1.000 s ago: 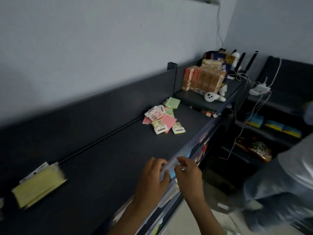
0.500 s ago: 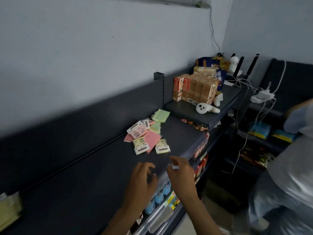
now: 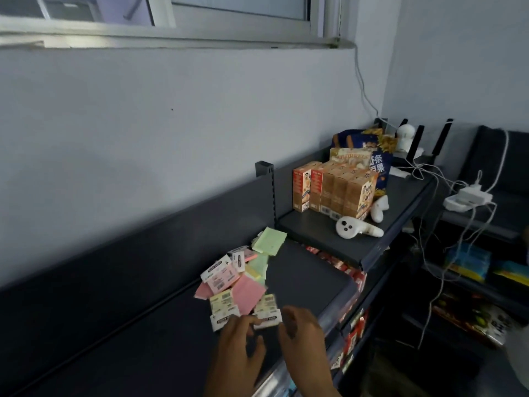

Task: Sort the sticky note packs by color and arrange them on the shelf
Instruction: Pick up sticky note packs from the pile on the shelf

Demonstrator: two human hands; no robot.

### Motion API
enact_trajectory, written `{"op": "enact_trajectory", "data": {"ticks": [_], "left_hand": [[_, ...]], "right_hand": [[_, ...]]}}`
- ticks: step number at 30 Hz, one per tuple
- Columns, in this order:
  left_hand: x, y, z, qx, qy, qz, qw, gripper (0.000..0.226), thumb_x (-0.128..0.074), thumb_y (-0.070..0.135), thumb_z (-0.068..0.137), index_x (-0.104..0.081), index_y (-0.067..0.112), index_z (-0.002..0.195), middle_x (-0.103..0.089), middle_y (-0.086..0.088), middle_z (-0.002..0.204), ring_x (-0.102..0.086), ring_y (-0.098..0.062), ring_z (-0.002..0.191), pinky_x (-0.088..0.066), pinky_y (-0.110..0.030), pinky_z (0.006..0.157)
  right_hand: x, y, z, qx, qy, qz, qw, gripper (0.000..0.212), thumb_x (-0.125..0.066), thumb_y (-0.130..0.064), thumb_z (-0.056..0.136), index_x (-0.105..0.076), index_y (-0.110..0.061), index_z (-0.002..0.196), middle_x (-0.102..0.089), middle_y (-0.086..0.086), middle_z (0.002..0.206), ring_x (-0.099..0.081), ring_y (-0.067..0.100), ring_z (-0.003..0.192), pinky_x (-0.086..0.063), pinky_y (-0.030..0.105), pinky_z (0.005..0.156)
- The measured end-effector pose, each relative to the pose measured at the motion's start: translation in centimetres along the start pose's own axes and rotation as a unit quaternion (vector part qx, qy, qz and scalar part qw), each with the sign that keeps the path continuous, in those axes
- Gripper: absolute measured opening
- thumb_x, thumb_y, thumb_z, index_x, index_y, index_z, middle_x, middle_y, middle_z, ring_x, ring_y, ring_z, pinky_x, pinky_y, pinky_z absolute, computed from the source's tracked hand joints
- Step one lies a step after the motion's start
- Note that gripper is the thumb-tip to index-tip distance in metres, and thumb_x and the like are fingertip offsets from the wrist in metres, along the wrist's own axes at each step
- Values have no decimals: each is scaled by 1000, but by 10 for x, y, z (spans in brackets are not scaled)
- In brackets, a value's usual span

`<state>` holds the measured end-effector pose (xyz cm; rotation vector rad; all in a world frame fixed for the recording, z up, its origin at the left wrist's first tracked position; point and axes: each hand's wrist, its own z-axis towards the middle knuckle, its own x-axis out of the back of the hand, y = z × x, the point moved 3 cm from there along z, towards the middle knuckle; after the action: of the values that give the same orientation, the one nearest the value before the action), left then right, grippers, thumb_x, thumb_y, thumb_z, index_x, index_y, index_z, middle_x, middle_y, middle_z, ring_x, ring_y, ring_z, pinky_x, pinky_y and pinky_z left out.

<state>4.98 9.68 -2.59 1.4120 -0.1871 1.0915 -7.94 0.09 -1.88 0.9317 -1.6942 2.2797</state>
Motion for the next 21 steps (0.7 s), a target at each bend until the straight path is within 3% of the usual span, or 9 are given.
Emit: {"op": "enact_trajectory", "data": {"ticks": [3,5,11,13,16,21], "left_hand": [[-9,5,29,6,5,-4,1000,30,-66,23,86,-51,47,95,-48,16,95,-54,-1,89,-49,-24,78],[-11,12,56,9,20,-21,1000,29,-67,23,87,-51,46,95,-48,16,97,-54,-1,88,-49,-27,80],[-17,21,125,-5,69,-57,996,26,-64,26,91,-51,46,100,-48,19,95,-53,-2,88,-48,-24,75],[-22,16,140,2,71,-59,996,28,-66,24,89,-51,47,99,-48,19,95,-52,-2,88,-46,-20,74],[-26,9,163,6,65,-48,997,28,-65,29,88,-48,48,100,-46,22,100,-50,1,92,-48,-25,78],[-29,4,197,-41,71,38,996,27,-65,28,88,-52,43,108,-43,25,109,-42,2,108,-46,-25,84]], "right_hand": [[0,4,29,-1,-18,-15,1000,33,-67,-13,88,-67,-19,120,-58,-4,110,-61,13,107,-49,24,93],[3,1,54,-7,-31,-36,999,38,-65,-19,90,-64,-19,128,-59,-1,122,-59,13,116,-44,19,99],[11,-13,131,43,-31,-101,993,36,-66,-15,89,-64,-18,125,-59,-1,124,-55,14,116,-32,8,90],[6,-14,149,52,-46,-117,991,39,-65,-17,87,-62,-20,125,-57,0,124,-54,15,116,-34,11,90],[-13,-6,174,68,-74,-131,986,53,-64,-28,81,-56,-27,133,-53,-5,130,-49,16,122,-40,20,99],[-33,1,209,80,-116,-159,977,66,-64,-28,89,-39,-23,149,-34,1,152,-30,22,142,-35,30,113]]}}
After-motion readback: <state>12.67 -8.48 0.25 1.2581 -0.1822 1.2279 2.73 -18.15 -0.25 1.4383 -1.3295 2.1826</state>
